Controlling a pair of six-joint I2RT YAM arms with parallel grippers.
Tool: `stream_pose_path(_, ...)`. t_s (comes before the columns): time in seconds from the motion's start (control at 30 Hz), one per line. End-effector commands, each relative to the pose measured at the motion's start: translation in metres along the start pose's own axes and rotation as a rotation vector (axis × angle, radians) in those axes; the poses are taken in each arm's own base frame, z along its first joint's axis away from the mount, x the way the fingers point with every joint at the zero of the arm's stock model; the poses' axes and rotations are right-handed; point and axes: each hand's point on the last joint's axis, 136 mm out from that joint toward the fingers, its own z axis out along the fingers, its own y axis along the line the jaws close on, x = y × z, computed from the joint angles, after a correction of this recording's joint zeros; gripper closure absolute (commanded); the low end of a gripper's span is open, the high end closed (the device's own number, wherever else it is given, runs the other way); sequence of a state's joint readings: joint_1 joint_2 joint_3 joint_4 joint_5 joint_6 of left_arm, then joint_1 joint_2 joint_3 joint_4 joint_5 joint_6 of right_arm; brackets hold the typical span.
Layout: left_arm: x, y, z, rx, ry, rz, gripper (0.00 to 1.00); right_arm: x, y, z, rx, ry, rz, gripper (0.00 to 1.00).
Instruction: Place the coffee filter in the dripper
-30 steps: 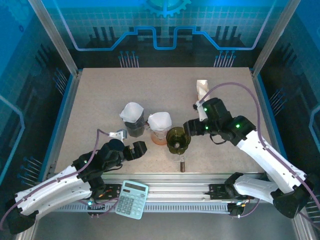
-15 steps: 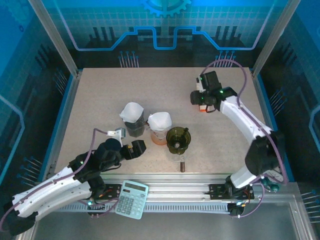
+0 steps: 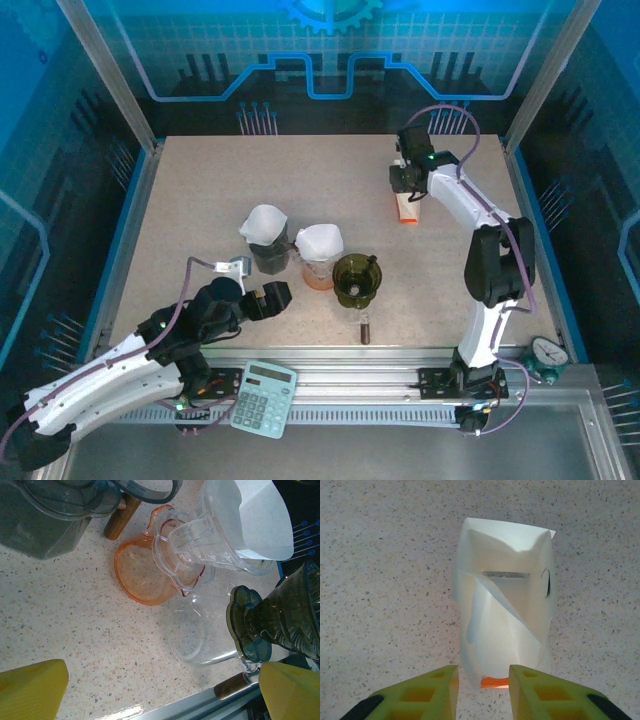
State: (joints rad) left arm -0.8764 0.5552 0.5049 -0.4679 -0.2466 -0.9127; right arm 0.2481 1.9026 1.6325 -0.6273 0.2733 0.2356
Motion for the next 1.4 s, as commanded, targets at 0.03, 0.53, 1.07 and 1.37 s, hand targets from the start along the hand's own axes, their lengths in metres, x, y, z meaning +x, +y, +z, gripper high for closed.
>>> stream_pose_path(0.03, -0.006, -0.004, -0.003, -0.002, -0.017, 0.026, 0.01, -0.009, -0.001, 0.012, -0.049, 0.0, 0.099, 0.69)
stream_pose_path(0.53, -0.006, -0.002, 0.002, -0.022, -0.017, 0.039, 0.01, -0.007, 0.003, 0.042, -0.081, 0.024, 0.185, 0.69)
stream_pose_path(1.07, -0.005, -0.002, 0.004, -0.023, -0.013, 0.037, 0.01, -0.006, 0.0, 0.042, -0.071, 0.01, 0.174, 0.95)
stream_pose_path(1.37, -0.006, -0.005, 0.004, -0.019, -0.009, 0.038, 0.01, -0.001, -0.006, 0.009, -0.075, -0.042, 0.165, 1.0)
